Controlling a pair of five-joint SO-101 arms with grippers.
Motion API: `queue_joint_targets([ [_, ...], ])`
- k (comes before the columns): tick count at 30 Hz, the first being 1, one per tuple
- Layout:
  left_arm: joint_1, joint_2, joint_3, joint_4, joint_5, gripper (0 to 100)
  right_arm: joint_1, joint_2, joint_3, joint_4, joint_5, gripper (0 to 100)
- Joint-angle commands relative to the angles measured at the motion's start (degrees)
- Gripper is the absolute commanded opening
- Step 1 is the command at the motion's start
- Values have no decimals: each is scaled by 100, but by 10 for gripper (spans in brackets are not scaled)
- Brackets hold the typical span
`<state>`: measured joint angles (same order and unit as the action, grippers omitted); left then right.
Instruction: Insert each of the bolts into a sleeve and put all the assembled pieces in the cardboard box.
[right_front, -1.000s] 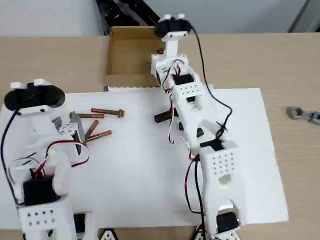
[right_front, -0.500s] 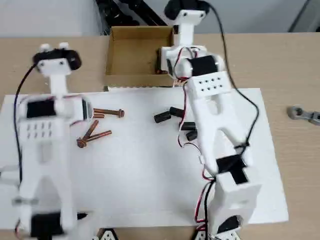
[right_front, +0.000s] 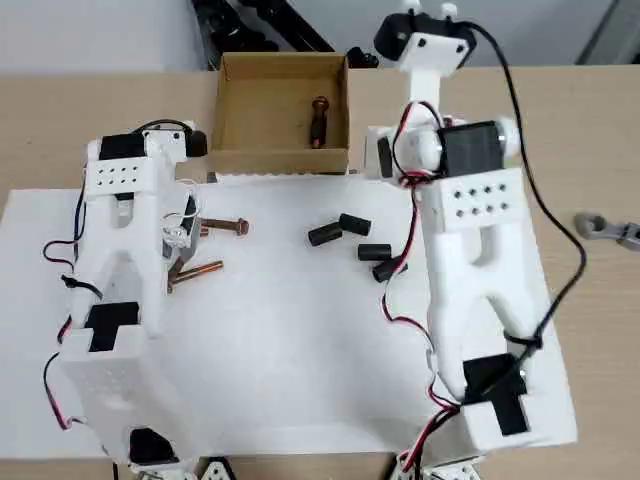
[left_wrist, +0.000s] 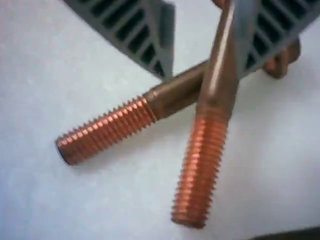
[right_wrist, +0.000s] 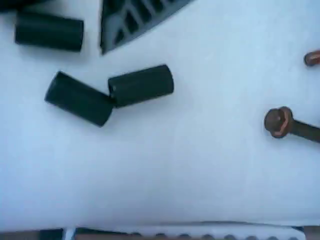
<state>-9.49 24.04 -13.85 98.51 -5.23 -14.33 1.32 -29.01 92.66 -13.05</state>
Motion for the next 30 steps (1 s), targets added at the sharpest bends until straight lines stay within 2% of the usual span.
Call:
queue_joint_targets([
  [1,79,-53,-224,158,-211,72,57,-400,-246,171,-18,190],
  [13,-26,18,-163,176,-545,72,48,-400,-237,171,-44,190],
  [24,-360,9,963,-668,-545,72,48,-391,-237,163,-44,190],
  [30,-193,9,1420,-1011,-545,72,13,-391,-237,145,-44,190],
])
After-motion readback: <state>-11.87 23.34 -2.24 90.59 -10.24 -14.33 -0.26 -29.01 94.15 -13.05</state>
